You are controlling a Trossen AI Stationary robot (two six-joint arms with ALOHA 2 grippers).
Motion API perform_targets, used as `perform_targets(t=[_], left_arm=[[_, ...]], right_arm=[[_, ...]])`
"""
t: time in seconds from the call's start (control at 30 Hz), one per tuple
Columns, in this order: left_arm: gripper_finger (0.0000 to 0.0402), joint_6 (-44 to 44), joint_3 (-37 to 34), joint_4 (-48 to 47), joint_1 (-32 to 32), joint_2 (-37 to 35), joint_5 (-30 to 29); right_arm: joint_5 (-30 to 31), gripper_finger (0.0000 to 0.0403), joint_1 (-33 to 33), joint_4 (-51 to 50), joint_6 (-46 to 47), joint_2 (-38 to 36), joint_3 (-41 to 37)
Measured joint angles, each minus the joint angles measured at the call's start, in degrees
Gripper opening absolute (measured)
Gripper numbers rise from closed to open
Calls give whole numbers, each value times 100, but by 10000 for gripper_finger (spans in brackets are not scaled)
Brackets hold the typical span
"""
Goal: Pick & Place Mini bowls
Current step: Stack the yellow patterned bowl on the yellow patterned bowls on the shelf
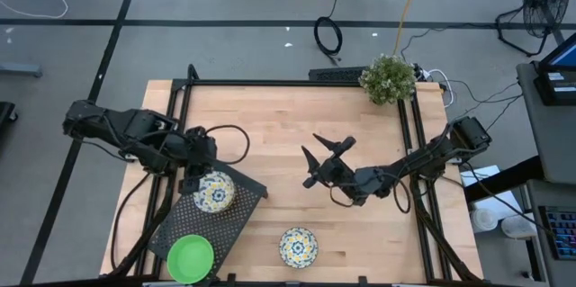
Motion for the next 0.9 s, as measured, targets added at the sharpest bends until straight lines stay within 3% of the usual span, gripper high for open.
perform_targets(t=[0.17,0.27,0.33,0.4,0.47,0.67,0.9], left_arm=[[63,730,0,799,0,-315,-267],[60,1129,0,1546,15,-586,-754],[61,1305,-48,2196,37,-791,-1134],[62,1491,-233,2756,85,-966,-1407],[60,1786,-575,3426,164,-1146,-1484],[49,2570,-2240,5481,519,-1539,-886],[27,2588,-3591,7443,888,-1692,-896]], right_arm=[[1,208,357,-397,463,-2,215],[-149,208,546,-1711,1393,-3,634],[-937,208,602,-3125,2494,-3,1004],[-2389,208,507,-4462,3760,-3,1400],[-3444,208,346,-5257,4617,18,1665],[-4019,208,154,-6449,5952,206,1715],[-5147,208,512,-7401,7528,762,1713]])
